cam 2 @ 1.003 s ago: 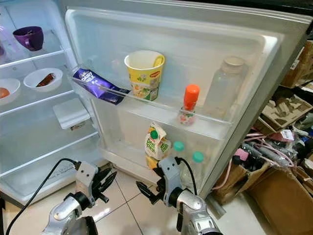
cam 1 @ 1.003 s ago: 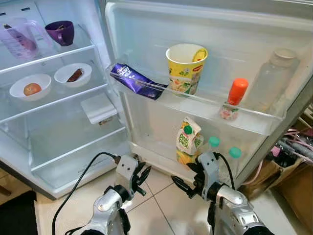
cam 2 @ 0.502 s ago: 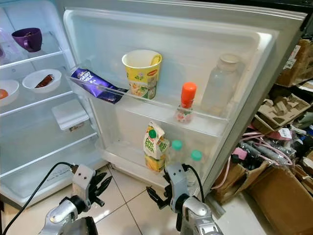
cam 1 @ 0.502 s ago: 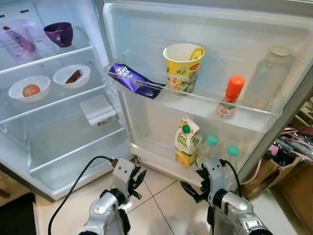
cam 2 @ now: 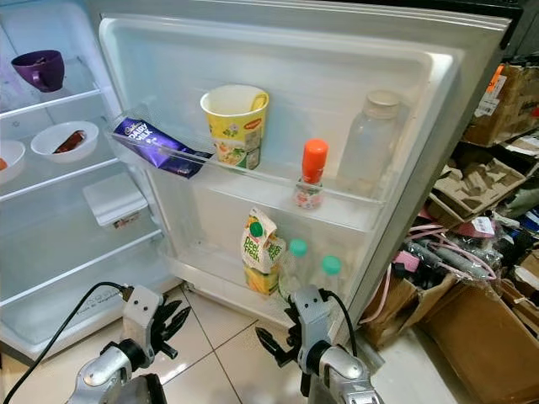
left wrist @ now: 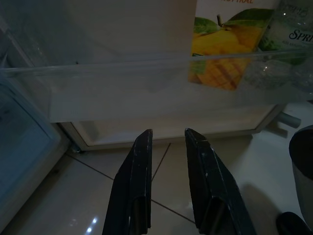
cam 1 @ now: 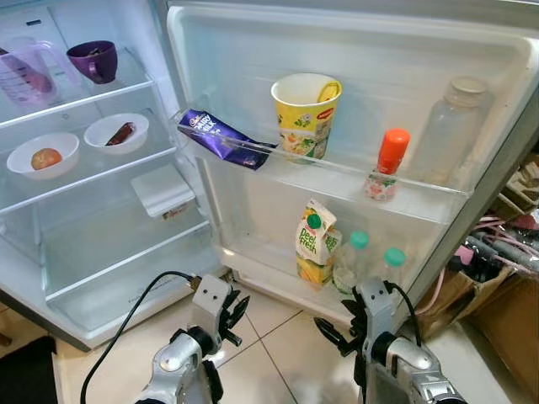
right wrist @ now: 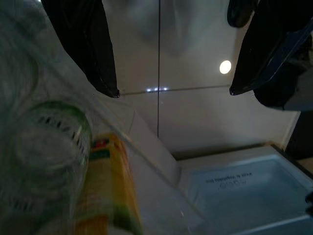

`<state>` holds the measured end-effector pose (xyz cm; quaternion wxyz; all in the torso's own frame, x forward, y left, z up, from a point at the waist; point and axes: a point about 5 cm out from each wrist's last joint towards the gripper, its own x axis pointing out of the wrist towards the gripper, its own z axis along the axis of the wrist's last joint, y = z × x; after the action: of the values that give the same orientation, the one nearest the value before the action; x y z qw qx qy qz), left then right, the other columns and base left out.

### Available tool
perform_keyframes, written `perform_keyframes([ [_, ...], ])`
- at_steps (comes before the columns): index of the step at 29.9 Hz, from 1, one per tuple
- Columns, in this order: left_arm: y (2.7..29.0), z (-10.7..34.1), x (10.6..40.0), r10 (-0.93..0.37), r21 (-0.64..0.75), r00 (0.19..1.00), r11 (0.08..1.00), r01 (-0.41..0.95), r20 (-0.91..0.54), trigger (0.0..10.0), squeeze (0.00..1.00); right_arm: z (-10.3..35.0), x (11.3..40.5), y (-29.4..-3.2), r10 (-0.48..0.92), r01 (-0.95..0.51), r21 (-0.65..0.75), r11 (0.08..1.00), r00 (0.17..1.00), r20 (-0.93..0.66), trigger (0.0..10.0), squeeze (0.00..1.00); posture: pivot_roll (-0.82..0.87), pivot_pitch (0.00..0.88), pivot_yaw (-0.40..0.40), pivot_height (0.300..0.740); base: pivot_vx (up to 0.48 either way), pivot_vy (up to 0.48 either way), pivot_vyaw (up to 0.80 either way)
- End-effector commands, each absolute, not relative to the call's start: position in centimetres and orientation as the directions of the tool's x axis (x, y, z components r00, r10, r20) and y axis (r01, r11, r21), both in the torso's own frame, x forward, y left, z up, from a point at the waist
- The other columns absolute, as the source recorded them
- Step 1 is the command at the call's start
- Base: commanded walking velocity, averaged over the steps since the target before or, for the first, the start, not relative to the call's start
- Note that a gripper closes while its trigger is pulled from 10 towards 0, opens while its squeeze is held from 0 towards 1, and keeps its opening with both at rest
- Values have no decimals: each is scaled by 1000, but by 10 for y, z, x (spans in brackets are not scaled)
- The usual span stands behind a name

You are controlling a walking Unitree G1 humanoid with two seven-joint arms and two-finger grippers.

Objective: Restocking fridge

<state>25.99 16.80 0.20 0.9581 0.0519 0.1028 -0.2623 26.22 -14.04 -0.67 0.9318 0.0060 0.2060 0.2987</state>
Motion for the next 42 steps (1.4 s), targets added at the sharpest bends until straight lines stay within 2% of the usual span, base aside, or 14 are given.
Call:
perform_keyframes([
  [1,178,-5,252,-477,54,835,859,508,-276,10000,0,-10,259,-136,583,-572,153,806,720,-376,10000,0,-26,70,33,464,0,0,0],
  [7,178,-7,251,-474,54,833,860,508,-285,10000,0,-10,258,-136,590,-575,163,802,718,-370,10000,0,-26,69,34,464,0,0,0],
  [36,180,-10,249,-464,57,829,862,504,-311,10000,0,-9,258,-135,618,-594,188,783,705,-346,10000,0,-24,61,37,609,0,0,0],
  [42,180,-10,249,-461,58,830,863,502,-315,10000,0,-11,257,-134,610,-586,186,789,708,-356,10000,0,-24,61,37,628,0,0,0],
])
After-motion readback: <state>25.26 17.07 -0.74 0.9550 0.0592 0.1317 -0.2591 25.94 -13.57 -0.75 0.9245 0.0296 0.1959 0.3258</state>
